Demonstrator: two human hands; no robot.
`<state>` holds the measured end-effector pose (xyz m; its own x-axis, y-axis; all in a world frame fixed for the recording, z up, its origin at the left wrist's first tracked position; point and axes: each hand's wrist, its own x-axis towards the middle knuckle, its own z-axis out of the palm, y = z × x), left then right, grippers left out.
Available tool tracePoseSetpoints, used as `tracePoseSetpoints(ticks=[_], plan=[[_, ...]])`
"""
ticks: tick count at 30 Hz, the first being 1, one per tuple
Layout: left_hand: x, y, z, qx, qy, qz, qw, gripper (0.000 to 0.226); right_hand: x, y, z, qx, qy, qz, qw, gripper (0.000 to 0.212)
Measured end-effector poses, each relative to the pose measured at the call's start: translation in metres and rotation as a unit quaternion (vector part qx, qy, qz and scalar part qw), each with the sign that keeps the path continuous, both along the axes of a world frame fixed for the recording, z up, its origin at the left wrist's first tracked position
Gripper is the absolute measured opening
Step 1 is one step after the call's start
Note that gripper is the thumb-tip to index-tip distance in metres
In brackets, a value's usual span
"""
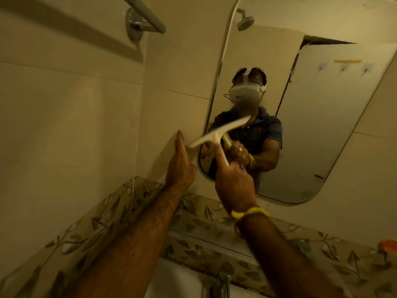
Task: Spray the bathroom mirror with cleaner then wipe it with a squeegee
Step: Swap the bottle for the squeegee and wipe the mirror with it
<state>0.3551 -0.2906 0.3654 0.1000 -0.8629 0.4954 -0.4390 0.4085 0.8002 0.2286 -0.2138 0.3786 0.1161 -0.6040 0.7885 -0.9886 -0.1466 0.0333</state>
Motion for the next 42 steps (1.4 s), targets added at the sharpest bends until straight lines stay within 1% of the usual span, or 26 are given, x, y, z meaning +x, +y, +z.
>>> tracePoseSetpoints(ticks=[2, 4, 8, 10, 12, 16, 18, 21, 24, 26, 30, 34, 40, 42], plan=[[-0.001, 0.002, -0.002, -0.014, 0.025, 0.003, 1.000, 0.101, -0.006, 0.006, -0.030, 0.034, 0.035, -0.018, 0.999, 0.077], [-0.003, 0.000, -0.005, -0.028, 0.029, 0.015, 0.999, 0.095, -0.015, 0.010, -0.046, 0.064, 0.073, -0.042, 0.994, 0.082], [-0.014, -0.005, -0.012, -0.083, 0.006, 0.021, 0.996, 0.072, -0.035, 0.014, -0.043, 0.088, 0.125, -0.046, 0.987, 0.079], [-0.023, -0.005, -0.017, -0.093, -0.017, 0.009, 0.995, 0.069, -0.046, 0.016, -0.037, 0.090, 0.153, -0.046, 0.983, 0.076], [-0.034, -0.002, -0.022, -0.089, -0.031, 0.000, 0.996, 0.071, -0.060, 0.020, -0.033, 0.096, 0.188, -0.045, 0.976, 0.075], [-0.054, 0.005, -0.025, -0.073, -0.017, 0.008, 0.997, 0.076, -0.094, 0.035, -0.029, 0.140, 0.249, -0.045, 0.957, 0.077], [-0.061, 0.004, -0.026, -0.069, -0.021, 0.019, 0.997, 0.079, -0.110, 0.044, -0.026, 0.150, 0.265, -0.054, 0.951, 0.073], [-0.072, 0.004, -0.029, -0.059, -0.040, 0.037, 0.997, 0.085, -0.131, 0.055, -0.020, 0.162, 0.295, -0.069, 0.939, 0.061], [-0.084, 0.009, -0.030, -0.048, -0.075, 0.053, 0.995, 0.096, -0.151, 0.063, -0.013, 0.192, 0.338, -0.083, 0.918, 0.069], [-0.092, 0.013, -0.032, -0.049, -0.091, 0.058, 0.993, 0.102, -0.162, 0.069, -0.009, 0.192, 0.357, -0.094, 0.909, 0.072], [-0.098, 0.018, -0.038, -0.038, -0.097, 0.062, 0.993, 0.115, -0.178, 0.085, 0.000, 0.216, 0.367, -0.132, 0.895, 0.068], [-0.097, 0.021, -0.041, -0.043, -0.100, 0.061, 0.992, 0.128, -0.212, 0.110, 0.006, 0.256, 0.333, -0.177, 0.890, 0.070], [-0.108, 0.017, -0.047, -0.062, -0.085, 0.105, 0.989, 0.128, -0.265, 0.153, 0.020, 0.263, 0.261, -0.259, 0.892, 0.070], [-0.112, 0.019, -0.050, -0.071, -0.074, 0.114, 0.988, 0.127, -0.273, 0.157, 0.025, 0.267, 0.235, -0.258, 0.898, 0.068]])
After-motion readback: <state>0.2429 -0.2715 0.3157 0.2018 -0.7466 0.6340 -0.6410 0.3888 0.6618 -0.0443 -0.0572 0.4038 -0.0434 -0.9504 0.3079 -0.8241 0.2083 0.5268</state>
